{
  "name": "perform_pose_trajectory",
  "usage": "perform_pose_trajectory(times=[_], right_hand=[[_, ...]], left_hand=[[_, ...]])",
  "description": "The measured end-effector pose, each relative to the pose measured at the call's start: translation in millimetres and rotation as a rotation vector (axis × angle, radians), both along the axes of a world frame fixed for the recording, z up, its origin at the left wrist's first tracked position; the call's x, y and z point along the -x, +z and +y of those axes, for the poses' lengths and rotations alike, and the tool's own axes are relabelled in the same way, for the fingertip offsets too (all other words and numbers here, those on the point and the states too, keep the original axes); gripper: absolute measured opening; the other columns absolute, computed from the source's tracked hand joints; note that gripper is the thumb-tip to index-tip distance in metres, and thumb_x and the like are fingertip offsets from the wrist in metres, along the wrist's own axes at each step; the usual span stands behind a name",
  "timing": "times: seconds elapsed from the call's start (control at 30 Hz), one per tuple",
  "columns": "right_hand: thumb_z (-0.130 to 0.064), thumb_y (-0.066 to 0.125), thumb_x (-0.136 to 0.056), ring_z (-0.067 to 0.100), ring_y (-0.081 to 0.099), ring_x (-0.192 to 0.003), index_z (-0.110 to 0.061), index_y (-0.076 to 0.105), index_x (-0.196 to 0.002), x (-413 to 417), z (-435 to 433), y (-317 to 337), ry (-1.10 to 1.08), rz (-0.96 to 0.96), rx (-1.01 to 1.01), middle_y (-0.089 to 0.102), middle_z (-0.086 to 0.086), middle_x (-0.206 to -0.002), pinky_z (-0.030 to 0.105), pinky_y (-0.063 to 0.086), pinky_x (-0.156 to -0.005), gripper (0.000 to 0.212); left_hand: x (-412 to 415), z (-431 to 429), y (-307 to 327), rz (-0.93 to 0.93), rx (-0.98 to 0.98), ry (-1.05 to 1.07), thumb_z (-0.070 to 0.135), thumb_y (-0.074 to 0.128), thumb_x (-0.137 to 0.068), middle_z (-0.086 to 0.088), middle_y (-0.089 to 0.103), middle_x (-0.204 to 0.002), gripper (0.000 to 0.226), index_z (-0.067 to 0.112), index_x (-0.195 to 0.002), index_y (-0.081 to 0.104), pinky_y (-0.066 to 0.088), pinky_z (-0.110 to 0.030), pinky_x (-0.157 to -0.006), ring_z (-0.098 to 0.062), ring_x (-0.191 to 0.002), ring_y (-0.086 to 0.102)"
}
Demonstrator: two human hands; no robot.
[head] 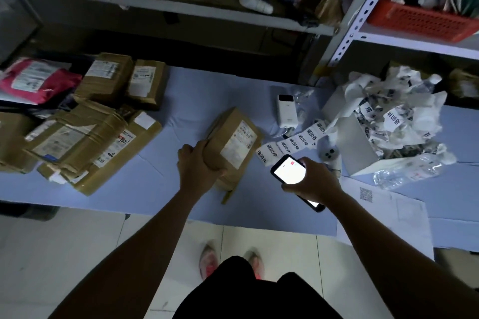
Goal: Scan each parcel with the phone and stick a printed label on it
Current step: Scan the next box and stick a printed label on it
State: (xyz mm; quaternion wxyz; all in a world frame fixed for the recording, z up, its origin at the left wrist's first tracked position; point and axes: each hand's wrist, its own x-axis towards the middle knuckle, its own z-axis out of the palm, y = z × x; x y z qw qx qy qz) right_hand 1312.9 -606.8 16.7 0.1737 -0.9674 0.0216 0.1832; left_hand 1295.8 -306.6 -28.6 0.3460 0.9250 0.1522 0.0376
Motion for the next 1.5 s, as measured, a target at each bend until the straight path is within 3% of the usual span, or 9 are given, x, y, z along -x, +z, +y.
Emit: perform_pose_trajectory(times=[0.2, 0.43, 0.73, 0.9, 1.07, 1.27, 1.33, 1.43, 1.5], right_hand=[[-0.055, 0.083, -0.06, 0.016, 0.063, -0.086, -0.023, 0.056, -0.123, 1.4, 5.3, 0.4, -0.004, -0.057, -0.02, 0.064, -0.008, -0.096, 0.027, 0.049, -0.06, 0.076], [-0.06, 0.079, -0.059, 0.017, 0.064, -0.091, -0.026, 0.054, -0.127, -2.8, 12.7, -4.1, -0.085, -0.027, -0.017, 0.068, -0.006, -0.106, 0.033, 0.056, -0.071, 0.08], [-0.062, 0.082, -0.06, 0.027, 0.059, -0.109, -0.019, 0.056, -0.128, 5.3, 6.8, -59.6, -0.196, 0.054, 0.104, 0.058, 0.004, -0.122, 0.039, 0.051, -0.086, 0.084], [-0.068, 0.08, -0.061, 0.026, 0.058, -0.115, -0.023, 0.055, -0.135, -6.2, -9.2, -90.6, -0.204, 0.106, 0.177, 0.057, 0.002, -0.124, 0.04, 0.048, -0.088, 0.091], [-0.069, 0.079, -0.06, 0.024, 0.054, -0.114, -0.024, 0.058, -0.126, -26.5, -22.8, -104.8, -0.152, 0.092, 0.178, 0.055, 0.001, -0.118, 0.038, 0.046, -0.081, 0.083], [-0.073, 0.07, -0.064, 0.025, 0.051, -0.115, -0.028, 0.056, -0.126, -39.8, -31.8, -107.5, -0.103, 0.041, 0.133, 0.055, 0.0, -0.12, 0.04, 0.046, -0.09, 0.077], [-0.072, 0.069, -0.07, 0.024, 0.049, -0.117, -0.033, 0.053, -0.134, -41.4, -33.0, -109.1, -0.114, -0.023, 0.011, 0.053, -0.001, -0.123, 0.041, 0.045, -0.092, 0.077], [-0.06, 0.076, -0.077, 0.024, 0.052, -0.119, -0.027, 0.057, -0.135, -47.8, -30.4, -109.4, -0.123, -0.089, -0.17, 0.057, 0.0, -0.127, 0.04, 0.043, -0.094, 0.07], [-0.05, 0.08, -0.08, 0.02, 0.055, -0.114, -0.022, 0.061, -0.135, -52.3, -24.2, -104.6, -0.163, -0.128, -0.313, 0.061, -0.001, -0.121, 0.037, 0.046, -0.093, 0.065]], left_hand=[[-4.3, 7.7, 4.6, -0.004, -0.068, -0.012, 0.04, 0.091, -0.055, -0.012, 0.047, -0.114, 0.09, 0.02, -0.134, 0.052, 0.047, -0.045, -0.088, -0.035, -0.112, 0.043], [-9.9, 16.8, 4.4, 0.016, -0.049, -0.021, 0.042, 0.091, -0.057, -0.011, 0.046, -0.113, 0.09, 0.022, -0.134, 0.051, 0.049, -0.046, -0.088, -0.032, -0.111, 0.043], [-22.6, 13.1, -5.5, 0.262, 0.167, 0.007, 0.056, 0.088, -0.061, -0.014, 0.054, -0.122, 0.096, 0.017, -0.137, 0.043, 0.053, -0.049, -0.091, -0.034, -0.114, 0.055], [-41.6, -19.4, 5.3, 0.032, -0.26, 0.03, 0.052, 0.071, -0.08, -0.014, 0.054, -0.121, 0.063, 0.013, -0.126, 0.054, 0.046, -0.047, -0.091, -0.035, -0.114, 0.05], [-82.9, -97.2, 7.3, -0.13, -0.262, -0.457, 0.014, 0.068, -0.08, -0.017, 0.06, -0.099, 0.013, 0.005, -0.089, 0.063, 0.043, -0.043, -0.076, -0.039, -0.094, 0.058], [-117.3, -156.6, -27.5, 0.138, -0.662, -0.666, 0.046, 0.062, -0.086, -0.007, 0.066, -0.111, 0.046, 0.017, -0.12, 0.055, 0.03, -0.043, -0.103, -0.03, -0.111, 0.056], [-120.1, -163.8, -39.5, 0.241, -0.568, -0.635, 0.045, 0.066, -0.083, -0.005, 0.067, -0.115, 0.052, 0.02, -0.127, 0.052, 0.029, -0.042, -0.103, -0.029, -0.115, 0.056], [-121.8, -162.1, -43.8, 0.319, -0.068, -0.511, 0.019, 0.073, -0.083, -0.008, 0.069, -0.116, 0.049, 0.015, -0.129, 0.056, 0.048, -0.041, -0.096, -0.027, -0.11, 0.064], [-122.7, -159.2, -38.7, 0.284, 0.196, -0.414, 0.007, 0.072, -0.085, -0.008, 0.071, -0.112, 0.044, 0.014, -0.127, 0.06, 0.057, -0.023, -0.079, -0.012, -0.094, 0.068]])
